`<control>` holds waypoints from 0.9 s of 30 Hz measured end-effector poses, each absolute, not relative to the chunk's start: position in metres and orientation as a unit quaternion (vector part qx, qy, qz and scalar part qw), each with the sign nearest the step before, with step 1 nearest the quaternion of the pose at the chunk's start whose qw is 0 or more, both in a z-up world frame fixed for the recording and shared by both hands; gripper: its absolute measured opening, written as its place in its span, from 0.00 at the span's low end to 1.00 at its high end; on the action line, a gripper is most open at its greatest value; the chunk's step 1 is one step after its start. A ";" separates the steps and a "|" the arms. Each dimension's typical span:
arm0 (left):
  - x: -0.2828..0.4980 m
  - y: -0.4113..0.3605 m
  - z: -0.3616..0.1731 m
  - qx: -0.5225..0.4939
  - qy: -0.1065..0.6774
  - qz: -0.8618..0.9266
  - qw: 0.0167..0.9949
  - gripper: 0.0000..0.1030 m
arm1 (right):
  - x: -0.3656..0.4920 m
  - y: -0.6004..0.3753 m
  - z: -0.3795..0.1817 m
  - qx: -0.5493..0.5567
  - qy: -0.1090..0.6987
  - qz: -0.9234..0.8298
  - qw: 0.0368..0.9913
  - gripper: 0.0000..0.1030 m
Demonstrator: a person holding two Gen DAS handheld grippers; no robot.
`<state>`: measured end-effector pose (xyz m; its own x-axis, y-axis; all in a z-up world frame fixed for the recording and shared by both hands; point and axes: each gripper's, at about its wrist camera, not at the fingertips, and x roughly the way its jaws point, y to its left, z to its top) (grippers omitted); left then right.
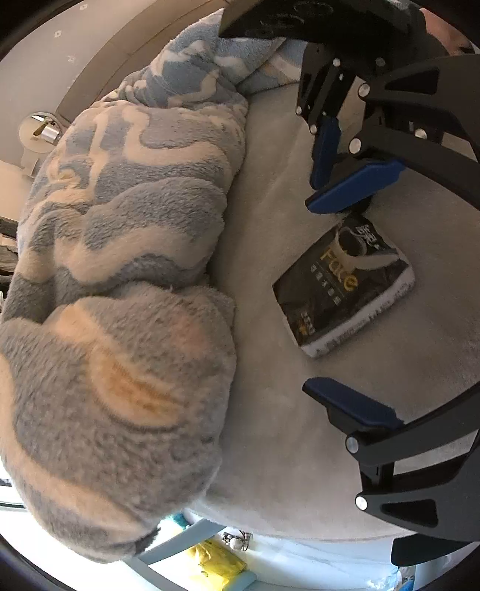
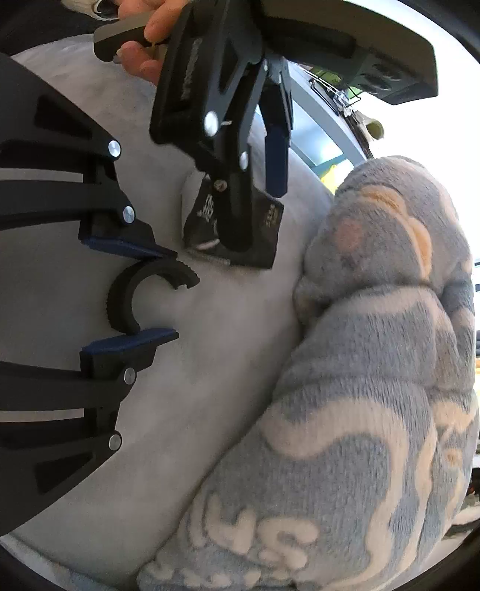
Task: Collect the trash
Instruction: 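Grasp the black 'face' tissue packet with the left tool while the right tool grasps the black clip, then carry the black tissue packet and black clip over the green bin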
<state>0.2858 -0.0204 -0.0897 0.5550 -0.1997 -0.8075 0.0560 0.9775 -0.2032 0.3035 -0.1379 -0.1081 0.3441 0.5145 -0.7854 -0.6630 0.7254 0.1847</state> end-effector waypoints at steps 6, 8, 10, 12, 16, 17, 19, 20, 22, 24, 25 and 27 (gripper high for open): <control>0.291 -0.038 -0.099 -0.049 0.476 -0.058 0.876 0.91 | 0.311 -0.168 -0.101 -0.068 0.441 0.324 0.834 0.36; 0.292 -0.041 -0.101 -0.045 0.479 -0.050 0.875 0.91 | 0.313 -0.179 -0.099 -0.061 0.438 0.311 0.841 0.36; 0.293 -0.044 -0.104 -0.040 0.480 -0.042 0.875 0.91 | 0.314 -0.190 -0.097 -0.053 0.435 0.300 0.847 0.36; 0.294 -0.047 -0.107 -0.031 0.483 -0.032 0.874 0.90 | 0.314 -0.199 -0.094 -0.046 0.433 0.294 0.851 0.36; 0.295 -0.052 -0.112 -0.023 0.484 -0.017 0.875 0.84 | 0.314 -0.211 -0.088 -0.036 0.429 0.287 0.856 0.36; 0.295 -0.052 -0.113 -0.022 0.482 -0.016 0.876 0.83 | 0.314 -0.213 -0.086 -0.032 0.427 0.287 0.857 0.36; 0.293 -0.053 -0.114 -0.018 0.480 -0.015 0.877 0.80 | 0.315 -0.218 -0.080 -0.027 0.422 0.288 0.859 0.36; 0.291 -0.054 -0.115 -0.015 0.479 -0.015 0.877 0.78 | 0.314 -0.217 -0.076 -0.023 0.419 0.289 0.860 0.36; 0.286 -0.050 -0.115 -0.016 0.476 -0.016 0.879 0.75 | 0.312 -0.215 -0.070 -0.023 0.414 0.291 0.862 0.36; 0.282 -0.046 -0.114 -0.022 0.470 -0.019 0.882 0.72 | 0.309 -0.213 -0.066 -0.023 0.412 0.293 0.862 0.36; 0.279 -0.042 -0.113 -0.024 0.468 -0.020 0.883 0.71 | 0.309 -0.211 -0.064 -0.023 0.412 0.292 0.863 0.36; 0.274 -0.041 -0.110 -0.030 0.465 -0.024 0.884 0.70 | 0.305 -0.209 -0.062 -0.022 0.412 0.291 0.863 0.36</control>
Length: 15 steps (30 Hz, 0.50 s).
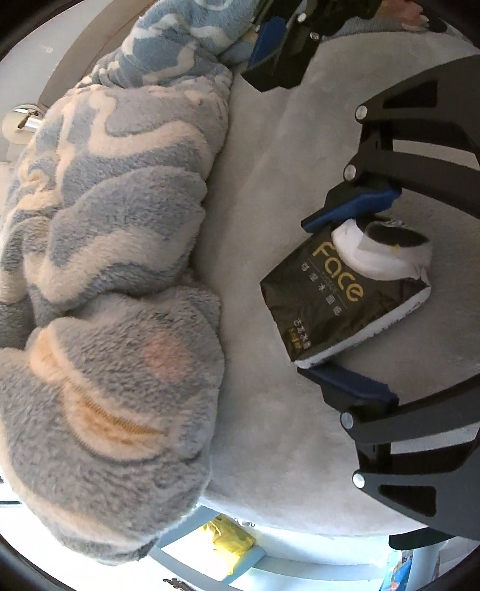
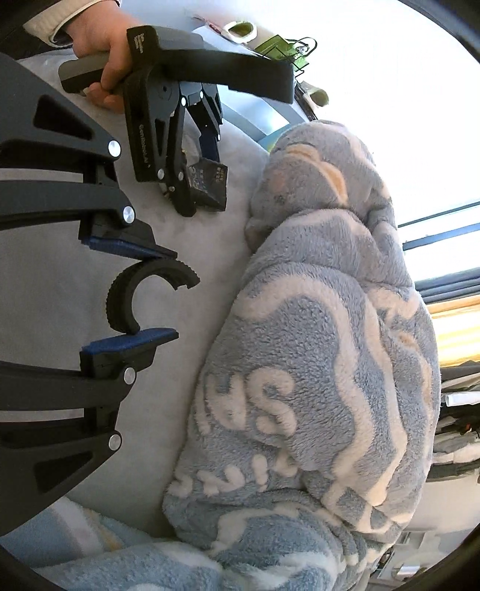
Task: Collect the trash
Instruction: 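Carry the black tissue packet and black clip over the green bin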
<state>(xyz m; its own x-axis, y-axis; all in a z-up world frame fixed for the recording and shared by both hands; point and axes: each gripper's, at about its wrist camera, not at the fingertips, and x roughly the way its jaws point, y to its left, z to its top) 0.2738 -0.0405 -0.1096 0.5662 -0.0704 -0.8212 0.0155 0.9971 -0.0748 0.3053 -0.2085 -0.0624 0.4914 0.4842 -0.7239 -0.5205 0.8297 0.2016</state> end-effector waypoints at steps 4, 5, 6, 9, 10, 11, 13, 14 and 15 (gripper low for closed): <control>0.257 -0.035 -0.102 -0.048 0.459 -0.038 0.887 0.69 | 0.294 -0.210 -0.058 -0.015 0.409 0.287 0.866 0.36; 0.254 -0.035 -0.099 -0.050 0.457 -0.040 0.887 0.69 | 0.292 -0.210 -0.058 -0.014 0.409 0.286 0.867 0.36; 0.249 -0.033 -0.096 -0.051 0.456 -0.042 0.888 0.69 | 0.288 -0.209 -0.056 -0.014 0.408 0.286 0.867 0.36; 0.232 -0.021 -0.086 -0.052 0.449 -0.048 0.891 0.69 | 0.276 -0.209 -0.052 -0.015 0.404 0.284 0.869 0.36; 0.229 -0.019 -0.084 -0.054 0.448 -0.049 0.891 0.69 | 0.272 -0.209 -0.051 -0.015 0.404 0.283 0.870 0.36; 0.222 -0.017 -0.081 -0.057 0.446 -0.053 0.892 0.69 | 0.268 -0.208 -0.052 -0.016 0.404 0.282 0.870 0.36; 0.210 -0.023 -0.076 -0.056 0.444 -0.055 0.893 0.69 | 0.259 -0.207 -0.050 -0.014 0.402 0.281 0.871 0.36; 0.206 -0.024 -0.074 -0.055 0.443 -0.056 0.893 0.69 | 0.255 -0.207 -0.049 -0.015 0.401 0.280 0.872 0.36; 0.200 -0.022 -0.072 -0.054 0.442 -0.057 0.894 0.69 | 0.249 -0.206 -0.049 -0.015 0.400 0.279 0.873 0.36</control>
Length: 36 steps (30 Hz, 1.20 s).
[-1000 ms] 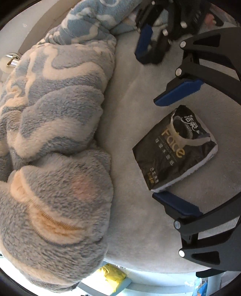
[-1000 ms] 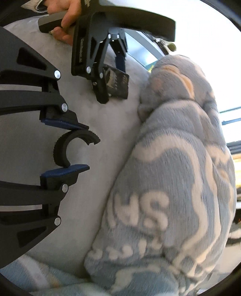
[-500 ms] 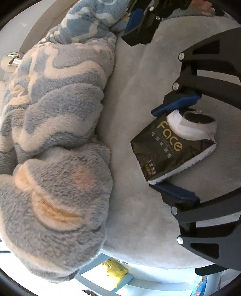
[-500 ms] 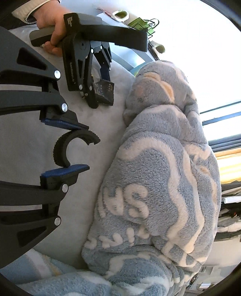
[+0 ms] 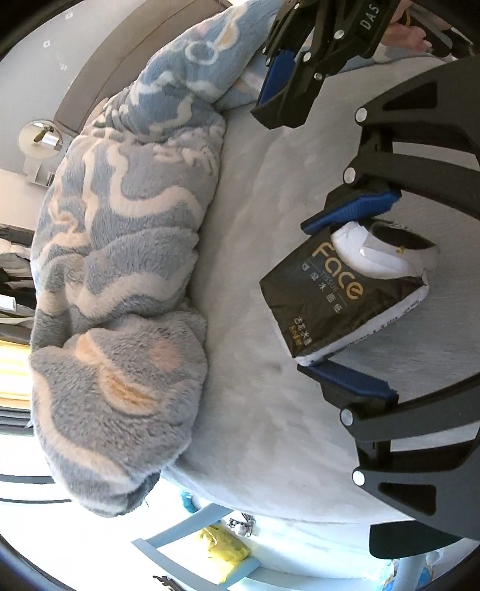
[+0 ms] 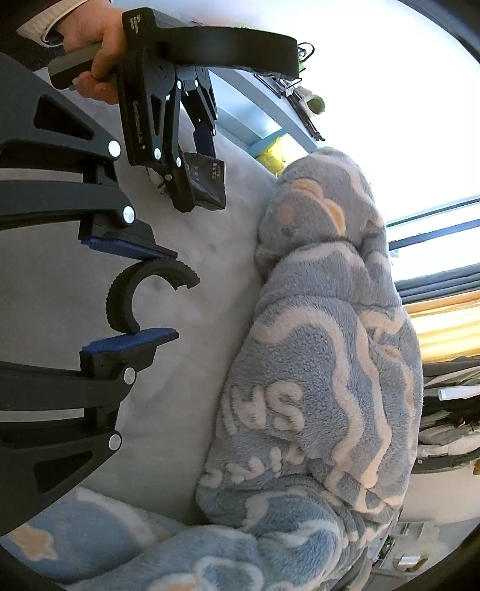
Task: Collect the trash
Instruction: 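Carry the black tissue packet and black clip over the green bin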
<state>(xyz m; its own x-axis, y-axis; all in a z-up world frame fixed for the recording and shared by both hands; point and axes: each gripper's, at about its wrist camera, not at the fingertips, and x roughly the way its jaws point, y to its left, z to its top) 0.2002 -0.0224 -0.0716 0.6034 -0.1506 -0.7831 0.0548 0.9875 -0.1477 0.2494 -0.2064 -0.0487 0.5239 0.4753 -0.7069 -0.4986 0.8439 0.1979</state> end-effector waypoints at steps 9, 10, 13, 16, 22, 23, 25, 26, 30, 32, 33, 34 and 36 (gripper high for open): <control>0.174 -0.032 -0.063 -0.048 0.435 -0.065 0.897 0.69 | 0.211 -0.201 -0.044 -0.006 0.396 0.275 0.876 0.36; 0.170 -0.030 -0.062 -0.049 0.435 -0.065 0.897 0.69 | 0.206 -0.200 -0.043 -0.004 0.395 0.276 0.876 0.36; 0.158 -0.025 -0.060 -0.051 0.433 -0.064 0.898 0.69 | 0.198 -0.194 -0.043 0.000 0.394 0.276 0.877 0.36; 0.145 -0.019 -0.057 -0.050 0.430 -0.063 0.899 0.69 | 0.190 -0.188 -0.042 0.001 0.394 0.279 0.876 0.36; 0.123 -0.002 -0.054 -0.052 0.427 -0.057 0.901 0.69 | 0.173 -0.167 -0.041 -0.001 0.392 0.287 0.874 0.36; 0.119 0.002 -0.053 -0.053 0.428 -0.055 0.901 0.69 | 0.171 -0.165 -0.041 -0.002 0.392 0.288 0.874 0.36; 0.113 0.009 -0.051 -0.056 0.425 -0.054 0.902 0.69 | 0.167 -0.158 -0.041 -0.004 0.392 0.290 0.873 0.36; 0.109 0.013 -0.048 -0.057 0.422 -0.053 0.903 0.69 | 0.164 -0.154 -0.041 -0.005 0.391 0.291 0.873 0.36; 0.098 0.027 -0.044 -0.059 0.417 -0.047 0.906 0.69 | 0.158 -0.139 -0.040 -0.008 0.390 0.296 0.872 0.36; 0.094 0.037 -0.043 -0.063 0.416 -0.042 0.906 0.69 | 0.156 -0.131 -0.040 -0.009 0.390 0.299 0.871 0.36; 0.092 0.040 -0.043 -0.063 0.416 -0.040 0.906 0.69 | 0.155 -0.126 -0.039 -0.011 0.390 0.302 0.870 0.36; 0.090 0.045 -0.042 -0.062 0.415 -0.037 0.907 0.69 | 0.154 -0.123 -0.039 -0.012 0.389 0.303 0.870 0.36; 0.088 0.053 -0.041 -0.064 0.415 -0.033 0.907 0.69 | 0.152 -0.113 -0.038 -0.014 0.388 0.308 0.869 0.36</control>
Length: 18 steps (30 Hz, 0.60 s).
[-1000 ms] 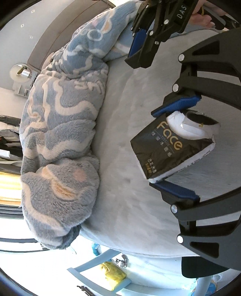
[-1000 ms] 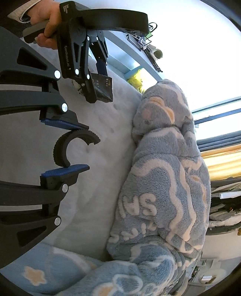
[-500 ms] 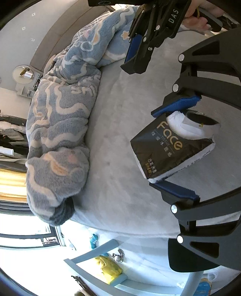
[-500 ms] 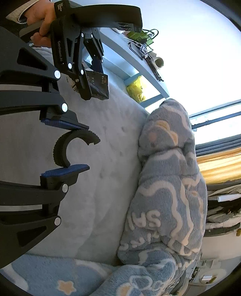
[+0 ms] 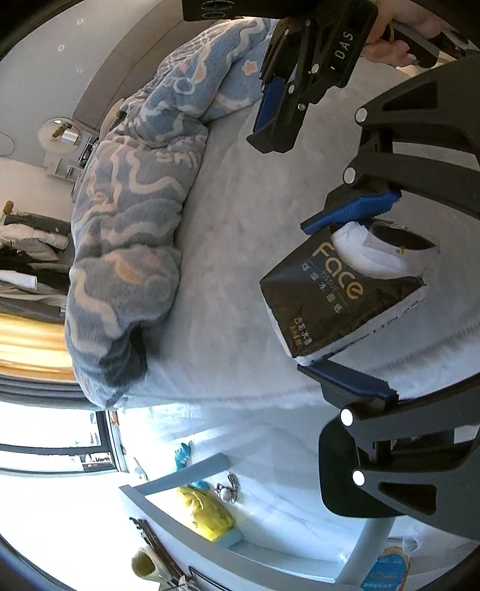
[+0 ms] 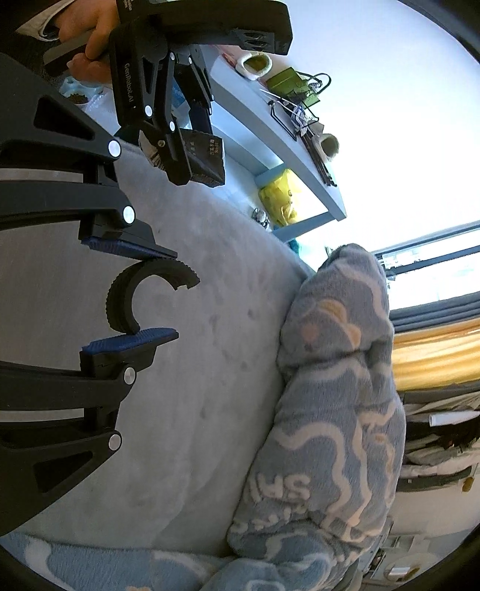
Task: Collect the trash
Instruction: 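Carry the black tissue packet and black clip over the green bin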
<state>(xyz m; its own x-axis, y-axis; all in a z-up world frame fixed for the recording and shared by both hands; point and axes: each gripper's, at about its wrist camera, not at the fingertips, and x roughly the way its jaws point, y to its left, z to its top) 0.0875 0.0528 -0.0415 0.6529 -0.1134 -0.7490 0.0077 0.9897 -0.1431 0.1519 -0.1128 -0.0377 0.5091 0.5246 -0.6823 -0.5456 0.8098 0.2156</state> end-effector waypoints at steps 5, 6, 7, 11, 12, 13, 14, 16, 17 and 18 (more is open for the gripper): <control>0.080 0.076 -0.040 -0.064 0.415 -0.021 0.908 0.69 | 0.149 -0.088 -0.035 -0.022 0.385 0.320 0.865 0.36; 0.079 0.080 -0.040 -0.064 0.414 -0.019 0.908 0.69 | 0.149 -0.084 -0.034 -0.023 0.384 0.323 0.865 0.36; 0.078 0.084 -0.040 -0.065 0.415 -0.017 0.908 0.69 | 0.149 -0.078 -0.034 -0.026 0.384 0.326 0.863 0.36; 0.075 0.105 -0.042 -0.069 0.416 -0.003 0.907 0.69 | 0.151 -0.061 -0.033 -0.030 0.384 0.334 0.860 0.36; 0.074 0.111 -0.042 -0.070 0.417 0.001 0.906 0.69 | 0.151 -0.057 -0.032 -0.030 0.384 0.336 0.860 0.36; 0.073 0.115 -0.043 -0.071 0.417 0.003 0.906 0.69 | 0.151 -0.051 -0.032 -0.032 0.383 0.339 0.858 0.36; 0.072 0.121 -0.044 -0.072 0.418 0.007 0.905 0.69 | 0.150 -0.046 -0.032 -0.033 0.383 0.342 0.857 0.36; 0.070 0.131 -0.046 -0.073 0.420 0.012 0.905 0.69 | 0.149 -0.034 -0.032 -0.036 0.383 0.348 0.855 0.36; 0.068 0.137 -0.048 -0.074 0.421 0.017 0.904 0.69 | 0.149 -0.029 -0.032 -0.037 0.382 0.351 0.854 0.36; 0.067 0.144 -0.050 -0.075 0.423 0.021 0.903 0.69 | 0.148 -0.024 -0.032 -0.038 0.382 0.354 0.853 0.36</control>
